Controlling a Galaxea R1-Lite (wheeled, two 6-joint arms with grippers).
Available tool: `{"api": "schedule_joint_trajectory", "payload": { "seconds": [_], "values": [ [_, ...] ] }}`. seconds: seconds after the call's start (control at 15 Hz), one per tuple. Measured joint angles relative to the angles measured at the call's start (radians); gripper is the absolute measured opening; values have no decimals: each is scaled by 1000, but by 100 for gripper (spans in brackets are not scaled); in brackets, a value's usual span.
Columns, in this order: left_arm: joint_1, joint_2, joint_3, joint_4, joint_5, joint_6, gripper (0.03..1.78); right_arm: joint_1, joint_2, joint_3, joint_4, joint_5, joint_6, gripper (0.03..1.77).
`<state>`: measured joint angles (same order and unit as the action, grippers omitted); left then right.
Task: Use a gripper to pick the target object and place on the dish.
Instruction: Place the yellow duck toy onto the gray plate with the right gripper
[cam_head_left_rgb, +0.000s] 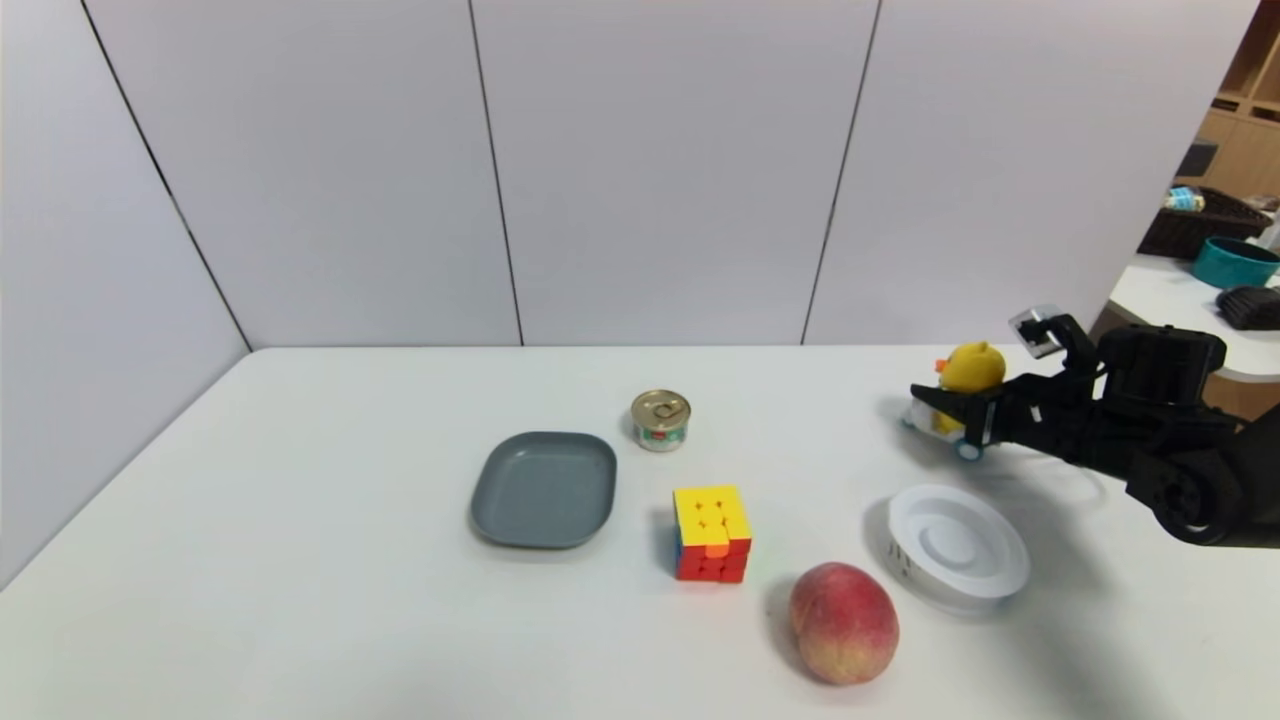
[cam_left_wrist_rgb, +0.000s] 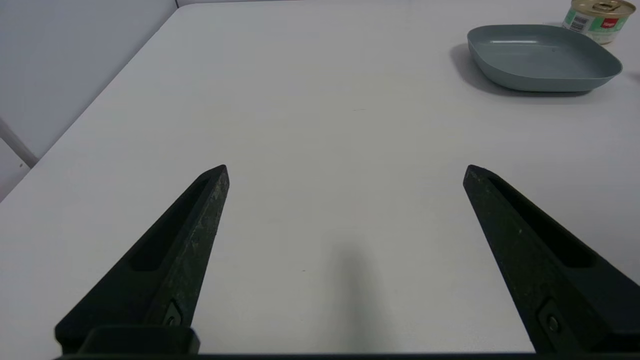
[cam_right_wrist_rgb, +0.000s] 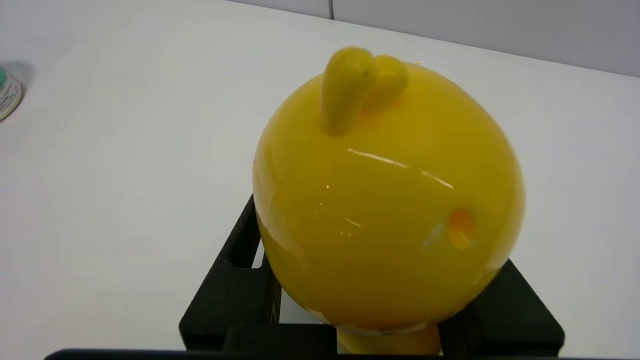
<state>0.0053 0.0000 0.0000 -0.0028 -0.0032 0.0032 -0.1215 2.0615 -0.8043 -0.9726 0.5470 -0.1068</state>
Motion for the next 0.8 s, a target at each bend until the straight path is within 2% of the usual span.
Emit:
{"api": "schedule_joint_trajectory", "payload": {
  "seconds": [0.13,0.2,0.27,0.33,0.8],
  "values": [
    [0,0,0,0,0,0,169,0,-10,4,0,0,5,80],
    [0,0,0,0,0,0,169,1,-19,5,-1,1,13,66],
    [0,0,0,0,0,0,169,2,-30,6,0,4,20,36],
    [0,0,0,0,0,0,169,5,-41,5,0,5,24,41],
    [0,0,0,0,0,0,169,36,-111,7,3,4,42,41]
  ]
}}
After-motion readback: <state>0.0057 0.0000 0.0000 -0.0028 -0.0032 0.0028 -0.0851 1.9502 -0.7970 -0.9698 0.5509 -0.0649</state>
